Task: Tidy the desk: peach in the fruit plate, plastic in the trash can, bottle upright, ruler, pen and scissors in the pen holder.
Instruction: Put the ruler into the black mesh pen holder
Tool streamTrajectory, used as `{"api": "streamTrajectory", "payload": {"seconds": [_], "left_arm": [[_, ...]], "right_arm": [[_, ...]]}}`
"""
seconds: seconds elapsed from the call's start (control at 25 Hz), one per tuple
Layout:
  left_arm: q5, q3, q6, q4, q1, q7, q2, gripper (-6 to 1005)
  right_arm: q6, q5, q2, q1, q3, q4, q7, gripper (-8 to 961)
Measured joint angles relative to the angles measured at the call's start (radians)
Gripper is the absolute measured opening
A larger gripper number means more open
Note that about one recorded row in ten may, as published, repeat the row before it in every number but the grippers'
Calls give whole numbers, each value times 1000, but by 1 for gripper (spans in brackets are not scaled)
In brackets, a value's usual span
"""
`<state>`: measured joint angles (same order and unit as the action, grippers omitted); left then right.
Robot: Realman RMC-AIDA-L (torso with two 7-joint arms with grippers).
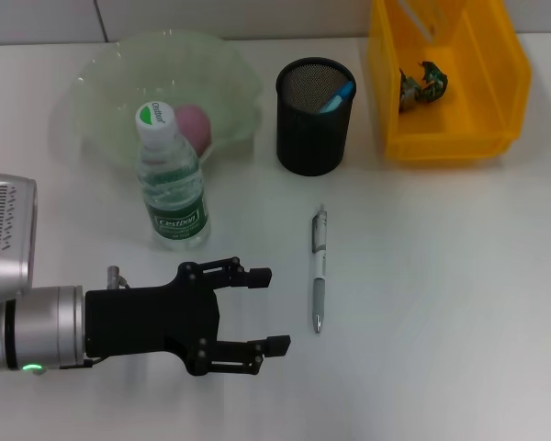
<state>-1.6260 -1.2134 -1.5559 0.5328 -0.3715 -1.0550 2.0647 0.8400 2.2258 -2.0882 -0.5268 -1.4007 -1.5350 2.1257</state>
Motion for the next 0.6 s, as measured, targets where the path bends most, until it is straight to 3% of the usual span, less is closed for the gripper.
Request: {"api": "streamTrajectory", "payload": {"seconds": [0.16,0.2,0.24,0.28,0.4,0.44,0.48,0.6], "left_arm": [[0,-6,-4,-2,-1,-7,1,832],[0,-6,-4,-2,-1,-7,1,832],[0,-6,-4,-3,-1,-7,1,832],[0,-6,-3,-3,-2,-7,1,832],[0,-6,-2,-3,-3,-7,1,832],[0,-5,-3,-4,-1,-8,1,832],[0,-4,-4,-4,-1,-8,2,832],[0,-2,-4,-5,0,-8,2,832]], "right_arm": [[-121,-549,4,55,2,127,-444,378],[-121,-549,4,55,2,127,-444,378],[-90,-817,4,56,5,241,-679,378],[-90,-817,4,56,5,241,-679,378],[25,-1183,6,36,10,455,-1002,378],[101,-1340,6,18,11,596,-1147,379],[101,-1340,6,18,11,596,-1147,379],[193,-1476,7,-23,13,791,-1251,379]]}}
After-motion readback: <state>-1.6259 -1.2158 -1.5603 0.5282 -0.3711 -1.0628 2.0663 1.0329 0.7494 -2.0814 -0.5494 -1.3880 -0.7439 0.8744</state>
